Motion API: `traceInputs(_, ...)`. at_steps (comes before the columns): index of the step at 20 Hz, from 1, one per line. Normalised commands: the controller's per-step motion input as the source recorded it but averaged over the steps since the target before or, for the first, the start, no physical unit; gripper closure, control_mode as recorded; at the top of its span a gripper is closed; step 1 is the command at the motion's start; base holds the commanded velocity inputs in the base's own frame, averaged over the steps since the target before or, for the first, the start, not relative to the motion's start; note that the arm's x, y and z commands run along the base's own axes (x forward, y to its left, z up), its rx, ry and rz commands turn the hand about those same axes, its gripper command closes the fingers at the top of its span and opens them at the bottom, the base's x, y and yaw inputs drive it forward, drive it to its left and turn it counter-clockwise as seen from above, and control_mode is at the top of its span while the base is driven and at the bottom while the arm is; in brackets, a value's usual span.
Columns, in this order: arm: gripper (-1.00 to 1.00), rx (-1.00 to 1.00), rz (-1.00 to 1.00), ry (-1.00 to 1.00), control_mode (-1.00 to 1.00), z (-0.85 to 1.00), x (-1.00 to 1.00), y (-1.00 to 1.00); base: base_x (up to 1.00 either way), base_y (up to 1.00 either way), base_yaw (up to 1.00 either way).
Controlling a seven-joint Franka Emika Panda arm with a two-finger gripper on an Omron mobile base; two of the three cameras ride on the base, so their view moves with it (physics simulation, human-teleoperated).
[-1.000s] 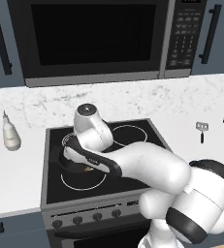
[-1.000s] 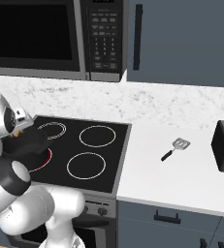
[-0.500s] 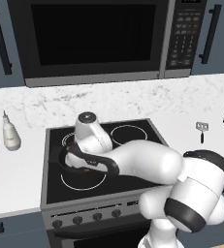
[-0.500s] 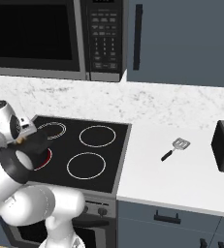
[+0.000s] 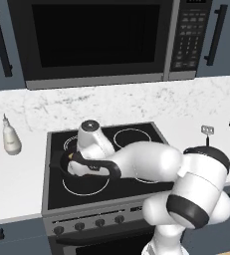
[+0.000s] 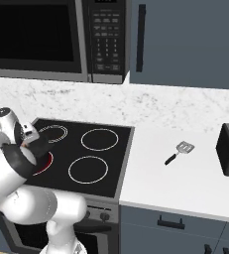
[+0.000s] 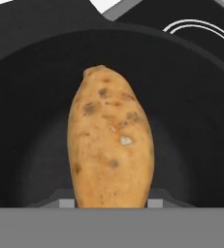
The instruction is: Put the mushroom and potato in the pot. Retrieve the spatula and lightly stir the vegetables in the pot.
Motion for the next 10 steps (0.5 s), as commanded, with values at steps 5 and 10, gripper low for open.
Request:
traceInputs(5, -1.00, 0.00, 0.00, 0.00, -1.00, -0.01, -0.06, -0.01, 0.00, 0.00, 0.00)
traceInputs(10, -1.00, 0.00, 0.00, -0.05, -1.00, 0.09, -0.22, -0.06, 0.00, 0.00, 0.00)
